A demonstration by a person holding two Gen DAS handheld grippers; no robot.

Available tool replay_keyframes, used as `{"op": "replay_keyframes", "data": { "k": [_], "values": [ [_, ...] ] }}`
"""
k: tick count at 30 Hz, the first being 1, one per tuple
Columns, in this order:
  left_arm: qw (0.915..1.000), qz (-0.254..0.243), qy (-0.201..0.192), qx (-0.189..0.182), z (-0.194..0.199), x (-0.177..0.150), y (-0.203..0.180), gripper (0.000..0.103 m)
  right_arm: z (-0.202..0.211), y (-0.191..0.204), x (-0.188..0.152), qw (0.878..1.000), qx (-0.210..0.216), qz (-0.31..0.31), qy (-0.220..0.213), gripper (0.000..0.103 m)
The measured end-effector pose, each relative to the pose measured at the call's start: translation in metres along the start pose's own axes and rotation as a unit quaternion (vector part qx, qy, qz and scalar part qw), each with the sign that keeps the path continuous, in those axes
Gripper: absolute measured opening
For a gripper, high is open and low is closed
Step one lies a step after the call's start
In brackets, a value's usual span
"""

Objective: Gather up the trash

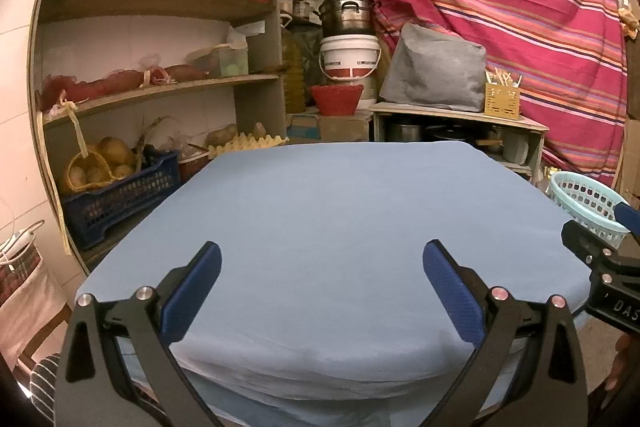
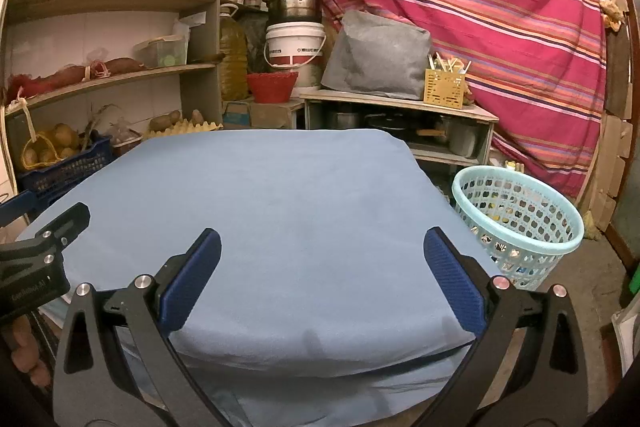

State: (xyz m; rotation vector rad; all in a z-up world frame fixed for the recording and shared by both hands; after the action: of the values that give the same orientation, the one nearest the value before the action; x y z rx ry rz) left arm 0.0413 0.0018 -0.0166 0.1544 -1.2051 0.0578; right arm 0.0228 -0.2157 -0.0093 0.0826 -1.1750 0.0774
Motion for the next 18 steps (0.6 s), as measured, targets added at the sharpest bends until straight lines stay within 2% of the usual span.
{"op": "replay_keyframes", "data": {
  "k": [18],
  "values": [
    [1.0, 0.002, -0.002, 0.003, -0.0039, 0.0004, 0.0025, 0.098, -0.0004, -0.0011, -0.0001, 1.0, 0.001, 0.0, 0.0, 0.099]
  ]
}}
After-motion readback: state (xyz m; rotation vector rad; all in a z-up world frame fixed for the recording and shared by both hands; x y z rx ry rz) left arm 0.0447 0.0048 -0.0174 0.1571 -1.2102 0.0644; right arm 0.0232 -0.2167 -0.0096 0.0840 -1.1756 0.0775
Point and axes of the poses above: each gripper's, at about its wrist camera, not at the fingertips, and z roughly against the way its jaws point, y to its left, x to its top, the point moved 4 cm from there along -z, roughly the way its jaws point, and after that the axes turned 8 degrees about x, right-handed, at the moved point
